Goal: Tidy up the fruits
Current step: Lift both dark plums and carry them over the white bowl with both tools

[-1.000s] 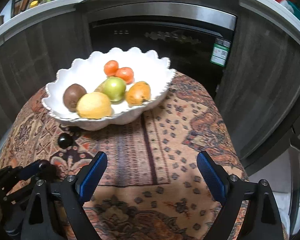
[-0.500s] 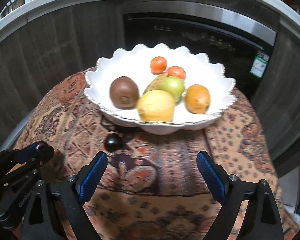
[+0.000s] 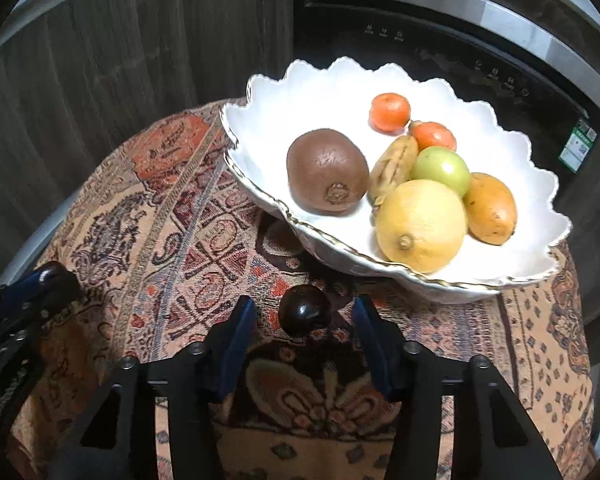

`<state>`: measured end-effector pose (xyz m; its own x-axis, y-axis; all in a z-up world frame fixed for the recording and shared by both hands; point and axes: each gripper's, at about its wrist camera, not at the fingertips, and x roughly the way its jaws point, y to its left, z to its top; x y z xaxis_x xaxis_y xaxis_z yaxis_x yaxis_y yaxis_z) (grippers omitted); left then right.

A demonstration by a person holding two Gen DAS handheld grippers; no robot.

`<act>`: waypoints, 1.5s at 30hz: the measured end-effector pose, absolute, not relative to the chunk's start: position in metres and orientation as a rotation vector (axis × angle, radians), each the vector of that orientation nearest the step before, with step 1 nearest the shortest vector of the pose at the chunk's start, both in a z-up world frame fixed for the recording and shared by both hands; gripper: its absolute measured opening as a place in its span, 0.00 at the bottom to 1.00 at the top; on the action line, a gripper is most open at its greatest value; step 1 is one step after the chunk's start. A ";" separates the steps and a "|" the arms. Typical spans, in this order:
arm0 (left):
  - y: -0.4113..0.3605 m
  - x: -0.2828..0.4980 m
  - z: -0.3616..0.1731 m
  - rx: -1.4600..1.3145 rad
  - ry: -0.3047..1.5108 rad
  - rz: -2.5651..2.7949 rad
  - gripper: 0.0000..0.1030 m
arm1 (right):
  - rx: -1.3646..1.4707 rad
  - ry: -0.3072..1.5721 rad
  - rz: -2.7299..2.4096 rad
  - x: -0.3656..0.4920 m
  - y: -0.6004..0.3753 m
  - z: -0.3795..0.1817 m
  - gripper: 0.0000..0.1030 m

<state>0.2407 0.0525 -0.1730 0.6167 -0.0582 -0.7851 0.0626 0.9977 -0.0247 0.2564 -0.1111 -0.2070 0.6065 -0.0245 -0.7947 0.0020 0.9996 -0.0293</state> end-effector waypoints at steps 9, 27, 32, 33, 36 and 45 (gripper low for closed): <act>0.050 0.244 -0.178 0.003 0.918 -0.078 0.26 | -0.044 0.922 0.002 0.261 -0.109 -0.213 0.28; 0.014 0.233 -0.161 0.016 0.917 -0.179 0.26 | -0.031 0.882 0.027 0.214 -0.136 -0.173 0.28; -0.011 0.230 -0.141 0.045 0.893 -0.226 0.26 | -0.014 0.862 -0.002 0.207 -0.157 -0.148 0.28; -0.017 0.230 -0.136 0.052 0.886 -0.237 0.26 | -0.010 0.853 -0.010 0.206 -0.162 -0.141 0.28; -0.032 0.232 -0.124 0.062 0.873 -0.264 0.26 | -0.010 0.823 -0.029 0.202 -0.176 -0.122 0.28; -0.060 0.249 -0.092 0.074 0.852 -0.302 0.26 | -0.022 0.763 -0.040 0.210 -0.204 -0.086 0.28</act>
<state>0.2489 -0.0603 -0.0923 0.6189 -0.2325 -0.7503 0.2913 0.9550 -0.0556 0.2098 -0.2035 -0.0861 0.7218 -0.0446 -0.6907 0.0285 0.9990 -0.0347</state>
